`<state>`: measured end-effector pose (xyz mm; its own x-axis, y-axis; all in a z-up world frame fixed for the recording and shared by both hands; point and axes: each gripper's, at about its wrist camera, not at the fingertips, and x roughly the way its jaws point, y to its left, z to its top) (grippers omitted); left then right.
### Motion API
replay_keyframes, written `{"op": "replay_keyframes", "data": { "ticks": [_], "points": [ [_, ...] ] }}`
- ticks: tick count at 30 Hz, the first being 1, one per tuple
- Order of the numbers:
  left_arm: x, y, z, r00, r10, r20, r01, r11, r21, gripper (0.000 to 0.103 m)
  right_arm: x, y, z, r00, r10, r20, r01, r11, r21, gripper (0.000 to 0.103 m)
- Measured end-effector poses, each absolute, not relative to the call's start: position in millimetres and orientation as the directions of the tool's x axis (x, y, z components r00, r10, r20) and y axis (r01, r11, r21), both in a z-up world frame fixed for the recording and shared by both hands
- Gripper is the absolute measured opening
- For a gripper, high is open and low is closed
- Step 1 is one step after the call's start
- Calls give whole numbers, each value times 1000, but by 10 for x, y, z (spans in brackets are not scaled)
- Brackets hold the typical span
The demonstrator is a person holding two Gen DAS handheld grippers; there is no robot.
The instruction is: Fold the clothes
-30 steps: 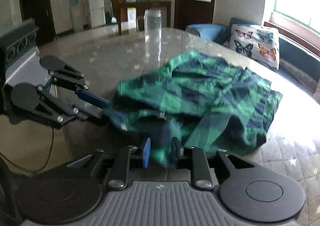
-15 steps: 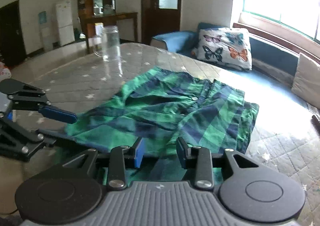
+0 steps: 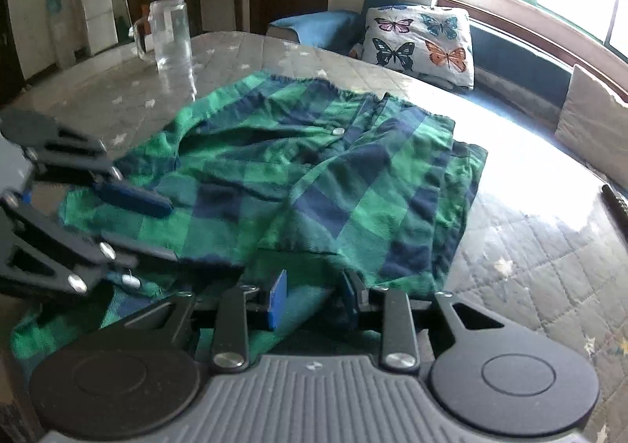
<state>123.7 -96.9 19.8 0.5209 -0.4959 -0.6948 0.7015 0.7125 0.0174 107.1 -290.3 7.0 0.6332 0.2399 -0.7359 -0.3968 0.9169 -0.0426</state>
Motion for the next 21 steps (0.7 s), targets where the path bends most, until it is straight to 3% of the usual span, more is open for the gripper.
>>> {"op": "replay_keyframes", "data": {
  "ticks": [9,15,17,19,21],
  "points": [
    [1381,-1145,42,482,-479,-734,724,690,26,38,1505,-2896,248,645,291,-706,-391,920,23,35],
    [1460,-1122,19,484,-484,-729,718,696,15,10,1705,-2778,111,613,304,-729,-396,917,49,40],
    [1462,-1098,41,492,-488,-722,715,699,15,5,1747,-2748,61,602,301,-739,-394,917,52,38],
    [1452,-1051,94,514,-488,-705,704,710,23,4,1790,-2718,10,591,298,-750,-393,918,55,22],
    [1451,-970,179,546,-487,-682,683,730,25,3,1795,-2738,-21,586,291,-756,-381,922,59,15]
  ]
}}
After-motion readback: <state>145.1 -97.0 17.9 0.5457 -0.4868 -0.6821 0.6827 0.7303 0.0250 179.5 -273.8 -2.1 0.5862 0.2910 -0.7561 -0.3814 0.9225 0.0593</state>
